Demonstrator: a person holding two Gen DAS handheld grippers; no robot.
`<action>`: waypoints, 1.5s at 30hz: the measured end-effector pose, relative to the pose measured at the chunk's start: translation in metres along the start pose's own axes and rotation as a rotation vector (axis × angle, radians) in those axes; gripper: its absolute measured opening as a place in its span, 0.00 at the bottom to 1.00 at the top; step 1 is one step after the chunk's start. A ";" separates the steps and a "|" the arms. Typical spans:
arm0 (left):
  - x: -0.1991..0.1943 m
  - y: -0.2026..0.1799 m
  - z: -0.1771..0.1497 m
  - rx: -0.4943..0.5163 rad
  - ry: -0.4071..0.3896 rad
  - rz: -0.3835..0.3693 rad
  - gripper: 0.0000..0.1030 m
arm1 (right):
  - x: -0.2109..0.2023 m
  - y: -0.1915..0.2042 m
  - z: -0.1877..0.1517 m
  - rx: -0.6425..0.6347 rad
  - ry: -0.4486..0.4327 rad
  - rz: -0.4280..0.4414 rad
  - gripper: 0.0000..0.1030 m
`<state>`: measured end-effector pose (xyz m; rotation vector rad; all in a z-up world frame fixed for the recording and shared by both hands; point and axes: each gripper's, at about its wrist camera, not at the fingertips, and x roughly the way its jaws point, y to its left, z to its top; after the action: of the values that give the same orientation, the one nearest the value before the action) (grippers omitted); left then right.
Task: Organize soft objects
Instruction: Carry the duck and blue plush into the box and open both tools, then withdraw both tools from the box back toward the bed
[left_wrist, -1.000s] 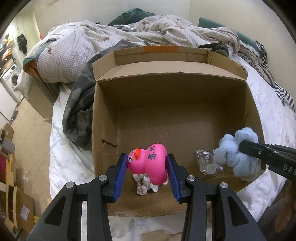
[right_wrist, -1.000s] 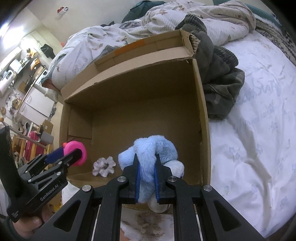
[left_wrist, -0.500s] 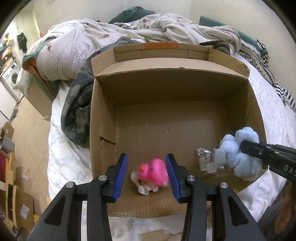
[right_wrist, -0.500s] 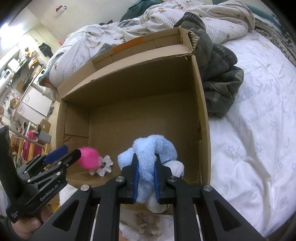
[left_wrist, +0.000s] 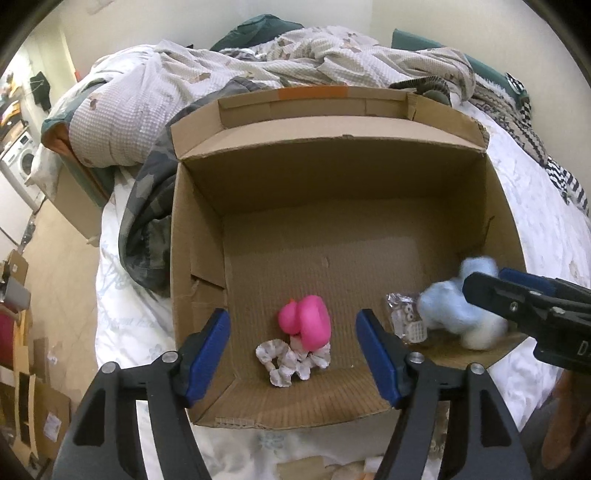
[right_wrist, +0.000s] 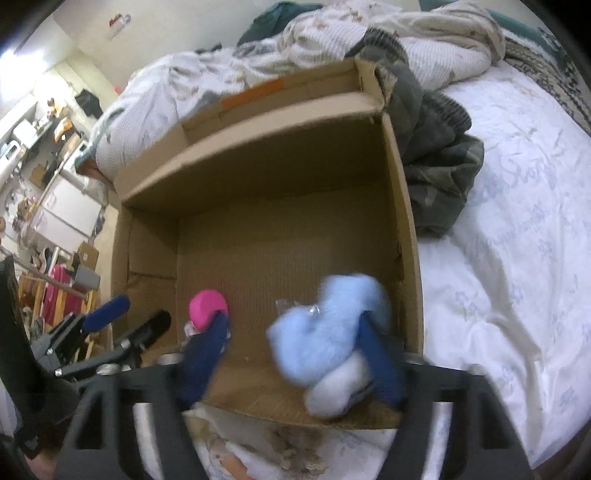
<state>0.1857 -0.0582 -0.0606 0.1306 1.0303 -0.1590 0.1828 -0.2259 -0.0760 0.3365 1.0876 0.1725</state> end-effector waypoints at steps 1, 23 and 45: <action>0.000 0.000 0.000 0.000 -0.001 0.001 0.66 | -0.002 0.002 0.000 -0.007 -0.015 0.002 0.77; -0.022 0.016 -0.004 -0.076 -0.041 0.027 0.66 | -0.012 0.004 0.001 -0.012 -0.046 -0.006 0.78; -0.062 0.048 -0.046 -0.207 -0.030 0.061 0.66 | -0.044 0.005 -0.024 -0.035 -0.062 -0.026 0.78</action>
<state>0.1250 0.0020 -0.0294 -0.0287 1.0058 0.0014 0.1418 -0.2303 -0.0473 0.2946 1.0261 0.1567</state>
